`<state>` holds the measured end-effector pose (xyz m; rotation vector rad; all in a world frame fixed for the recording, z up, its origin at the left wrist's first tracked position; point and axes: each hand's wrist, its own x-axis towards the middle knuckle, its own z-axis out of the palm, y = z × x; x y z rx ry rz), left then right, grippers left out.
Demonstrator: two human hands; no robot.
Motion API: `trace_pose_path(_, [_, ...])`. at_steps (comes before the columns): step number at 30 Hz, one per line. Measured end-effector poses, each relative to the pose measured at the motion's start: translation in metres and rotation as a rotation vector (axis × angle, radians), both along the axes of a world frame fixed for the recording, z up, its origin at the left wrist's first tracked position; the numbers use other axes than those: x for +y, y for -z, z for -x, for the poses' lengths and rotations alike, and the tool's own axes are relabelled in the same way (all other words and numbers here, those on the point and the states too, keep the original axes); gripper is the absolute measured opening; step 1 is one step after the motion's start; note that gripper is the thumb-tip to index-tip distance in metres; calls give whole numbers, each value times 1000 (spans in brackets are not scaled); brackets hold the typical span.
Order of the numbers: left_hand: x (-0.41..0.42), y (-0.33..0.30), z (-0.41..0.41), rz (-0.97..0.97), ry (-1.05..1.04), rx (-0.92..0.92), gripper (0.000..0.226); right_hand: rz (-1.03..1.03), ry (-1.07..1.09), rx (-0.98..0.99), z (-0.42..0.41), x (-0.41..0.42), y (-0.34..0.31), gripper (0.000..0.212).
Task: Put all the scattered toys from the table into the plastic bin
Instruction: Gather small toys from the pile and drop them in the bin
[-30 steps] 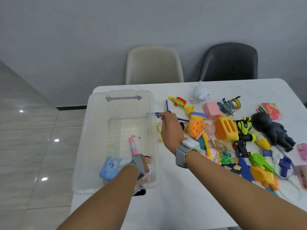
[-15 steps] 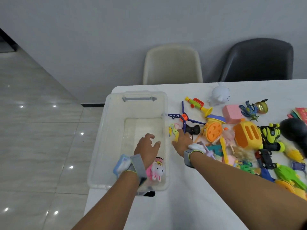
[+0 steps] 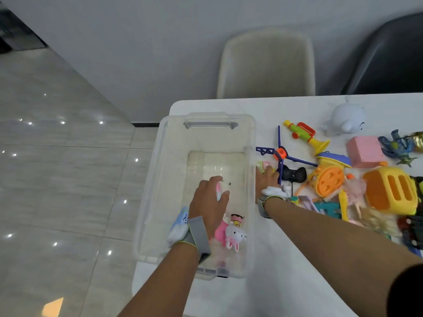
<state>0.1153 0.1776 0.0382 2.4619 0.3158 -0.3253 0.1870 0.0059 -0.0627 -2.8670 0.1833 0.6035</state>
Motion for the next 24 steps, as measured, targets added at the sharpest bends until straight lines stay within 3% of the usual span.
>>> trace_pose_path(4, [-21,4,-3,18,21,18,40,-48,-9,-37,-7,-1,8,28])
trace_pose_path(7, [-39,-1,-7,107,-39,23,35,-76,12,-46,-7,1,11,26])
trace_pose_path(12, [-71,-21,-7,328,-126,84,68,-114,-29,-11,-8,-1,17,30])
trace_pose_path(14, [-80,-20,-1,268,-48,103,76,-129,-21,33,-10,-1,17,31])
trace_pose_path(18, [-89,-19,4,132,-38,64,64,-244,38,-22,3,-7,15,42])
trace_pose_path(24, [-90,-23,5,107,9,39,60,-370,213,-152,21,-13,-4,44])
